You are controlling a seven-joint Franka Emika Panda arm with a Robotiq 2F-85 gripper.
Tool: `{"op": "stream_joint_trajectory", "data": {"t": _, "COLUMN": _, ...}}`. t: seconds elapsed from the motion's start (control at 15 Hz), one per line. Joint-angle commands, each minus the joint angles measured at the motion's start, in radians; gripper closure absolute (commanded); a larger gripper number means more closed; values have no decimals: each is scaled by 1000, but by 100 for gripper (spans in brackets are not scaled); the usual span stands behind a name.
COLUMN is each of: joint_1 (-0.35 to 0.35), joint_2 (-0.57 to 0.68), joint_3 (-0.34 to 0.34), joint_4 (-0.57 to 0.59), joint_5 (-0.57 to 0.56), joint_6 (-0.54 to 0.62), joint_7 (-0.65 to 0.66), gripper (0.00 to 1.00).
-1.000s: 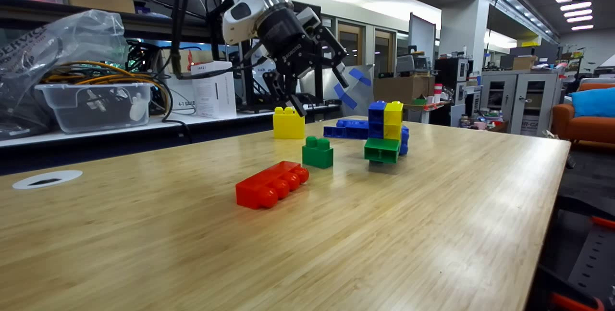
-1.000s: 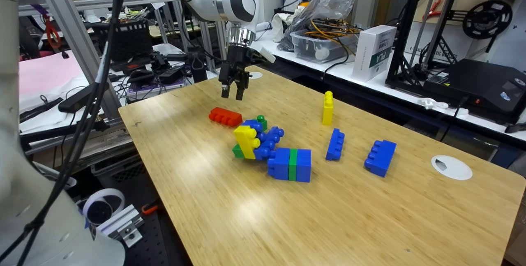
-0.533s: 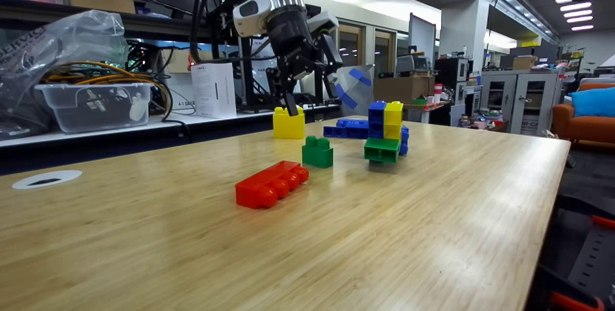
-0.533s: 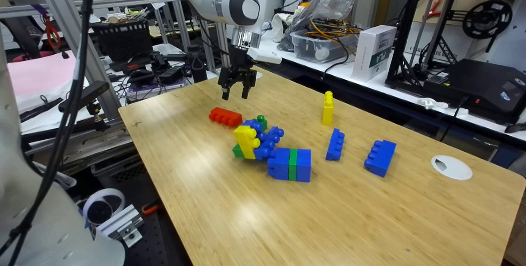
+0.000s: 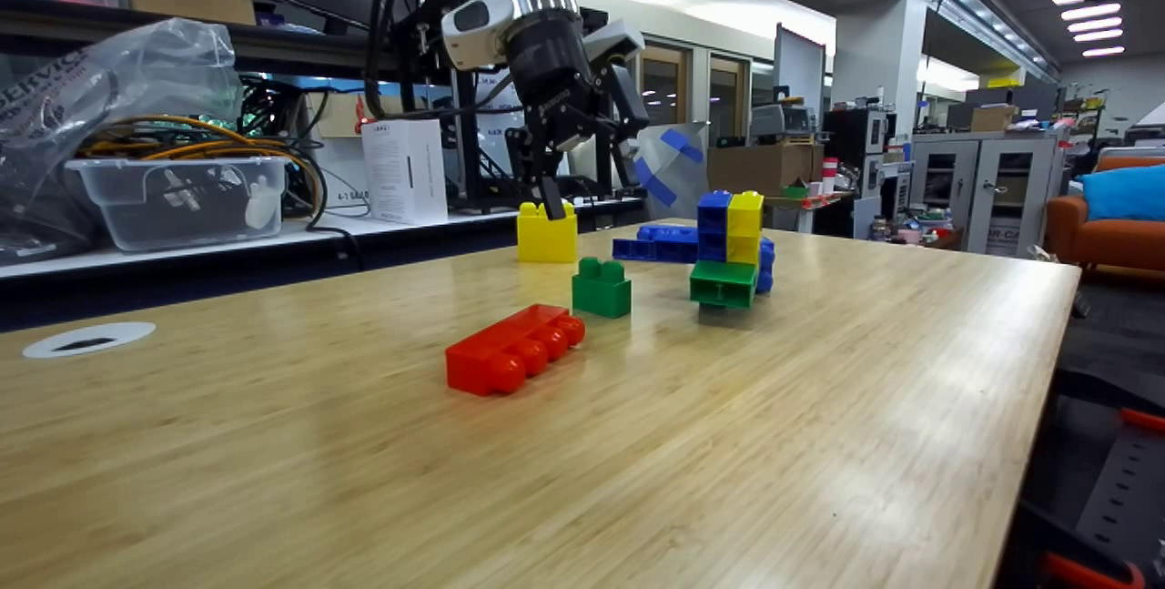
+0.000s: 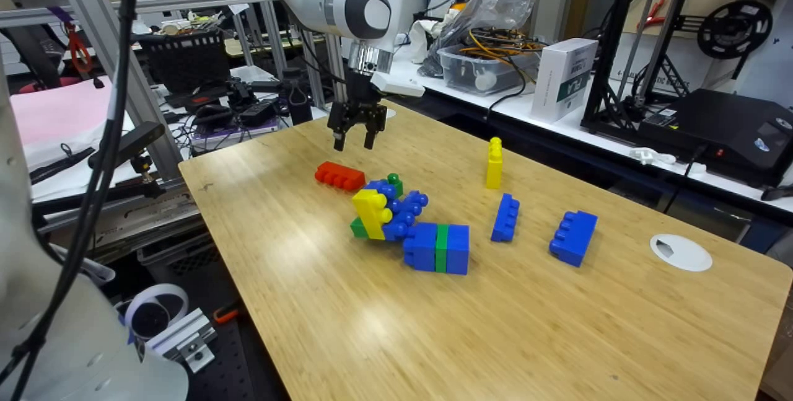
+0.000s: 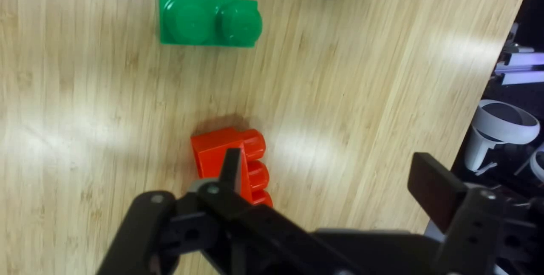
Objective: Put the stack of blocks upright
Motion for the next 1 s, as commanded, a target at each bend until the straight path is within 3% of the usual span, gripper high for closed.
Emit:
{"op": "stream_joint_trajectory", "data": {"t": 0.0, "joint_1": 3, "joint_2": 1, "joint_3": -2, "joint_4": 2, "joint_5": 1, "joint_6": -2, "joint_7": 0, "gripper": 0}}
{"op": "stream_joint_trajectory", "data": {"t": 0.4, "joint_1": 3, "joint_2": 1, "joint_3": -2, "joint_4": 2, "joint_5": 1, "joint_6": -1, "joint_7": 0, "gripper": 0}}
{"op": "stream_joint_trajectory", "data": {"t": 0.93, "joint_1": -33, "joint_2": 15, "joint_3": -37, "joint_4": 28, "joint_5": 193, "joint_6": 130, "joint_7": 229, "gripper": 0}}
